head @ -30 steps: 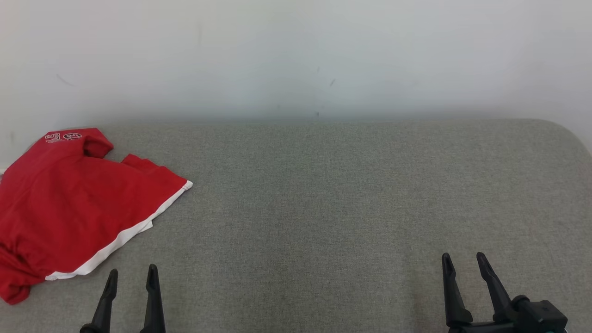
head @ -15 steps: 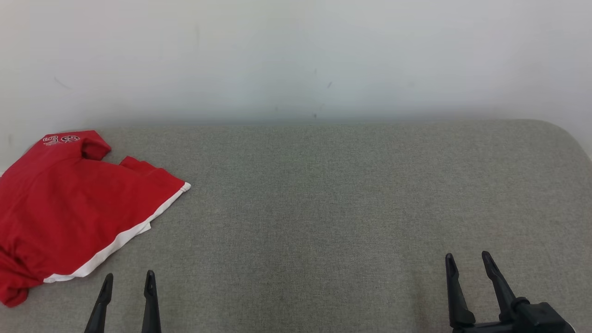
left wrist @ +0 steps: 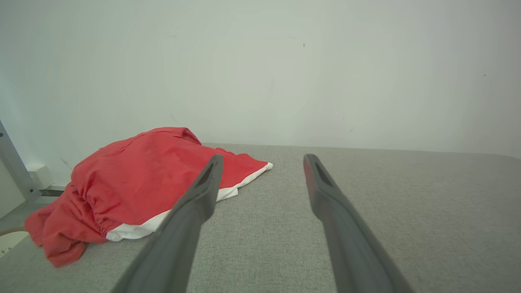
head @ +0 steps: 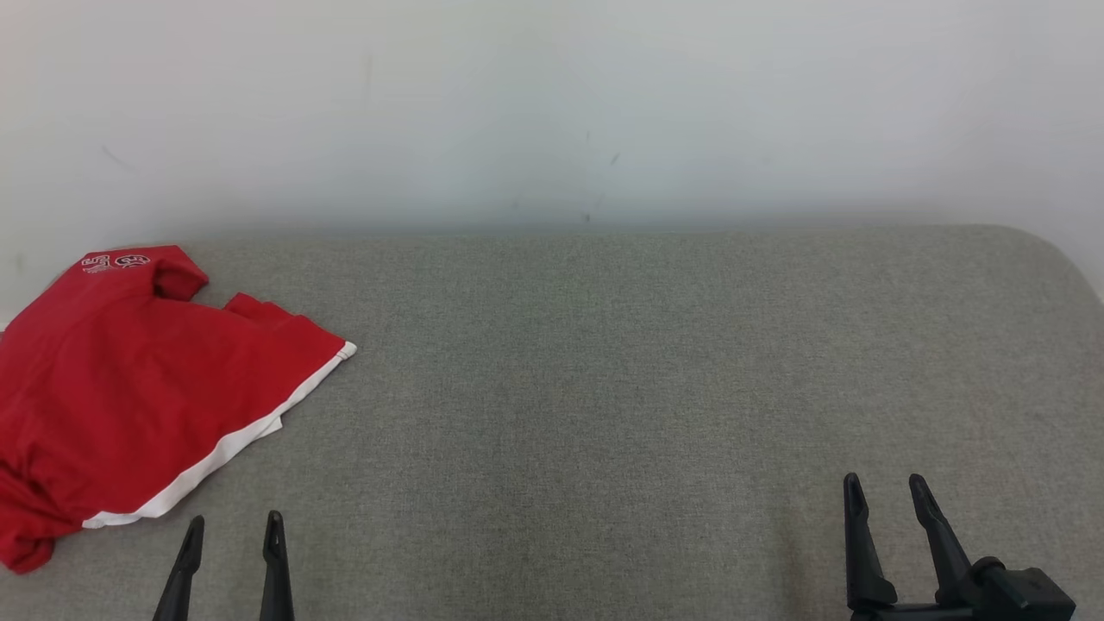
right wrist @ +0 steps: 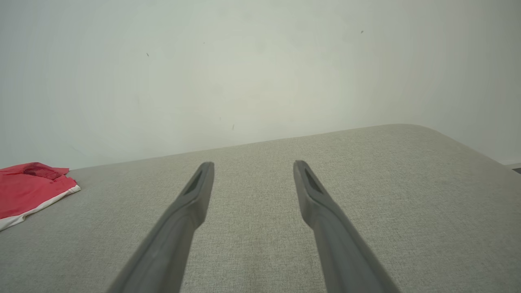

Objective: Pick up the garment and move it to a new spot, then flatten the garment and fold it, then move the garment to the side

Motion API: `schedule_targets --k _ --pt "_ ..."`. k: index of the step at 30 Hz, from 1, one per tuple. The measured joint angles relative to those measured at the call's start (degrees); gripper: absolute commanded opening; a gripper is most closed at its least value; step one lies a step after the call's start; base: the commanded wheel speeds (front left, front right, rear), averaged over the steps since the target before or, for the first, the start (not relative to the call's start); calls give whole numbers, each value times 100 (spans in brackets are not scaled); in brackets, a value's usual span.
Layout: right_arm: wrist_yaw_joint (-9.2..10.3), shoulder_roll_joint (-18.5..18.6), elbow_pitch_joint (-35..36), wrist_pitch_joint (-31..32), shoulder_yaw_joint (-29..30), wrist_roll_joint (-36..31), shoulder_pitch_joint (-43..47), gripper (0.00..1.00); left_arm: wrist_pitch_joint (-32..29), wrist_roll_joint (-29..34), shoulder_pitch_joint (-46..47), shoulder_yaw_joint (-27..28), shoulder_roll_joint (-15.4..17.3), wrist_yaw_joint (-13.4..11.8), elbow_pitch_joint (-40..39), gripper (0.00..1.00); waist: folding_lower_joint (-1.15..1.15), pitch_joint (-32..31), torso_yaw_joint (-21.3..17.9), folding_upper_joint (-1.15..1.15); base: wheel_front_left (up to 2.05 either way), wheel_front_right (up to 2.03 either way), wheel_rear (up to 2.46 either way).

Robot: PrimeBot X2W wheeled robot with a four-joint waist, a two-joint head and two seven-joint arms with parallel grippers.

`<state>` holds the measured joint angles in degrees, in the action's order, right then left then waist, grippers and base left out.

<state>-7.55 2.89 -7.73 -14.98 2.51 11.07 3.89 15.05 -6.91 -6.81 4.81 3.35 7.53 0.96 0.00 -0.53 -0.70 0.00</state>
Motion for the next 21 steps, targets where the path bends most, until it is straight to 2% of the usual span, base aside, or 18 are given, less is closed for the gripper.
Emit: schedule_targets --k 21 --pt "0 -1 -26 0 -68 76 1 100 0 -14 -21 70 -22 0 -12 100 0 -6 10 0 0 0 0"
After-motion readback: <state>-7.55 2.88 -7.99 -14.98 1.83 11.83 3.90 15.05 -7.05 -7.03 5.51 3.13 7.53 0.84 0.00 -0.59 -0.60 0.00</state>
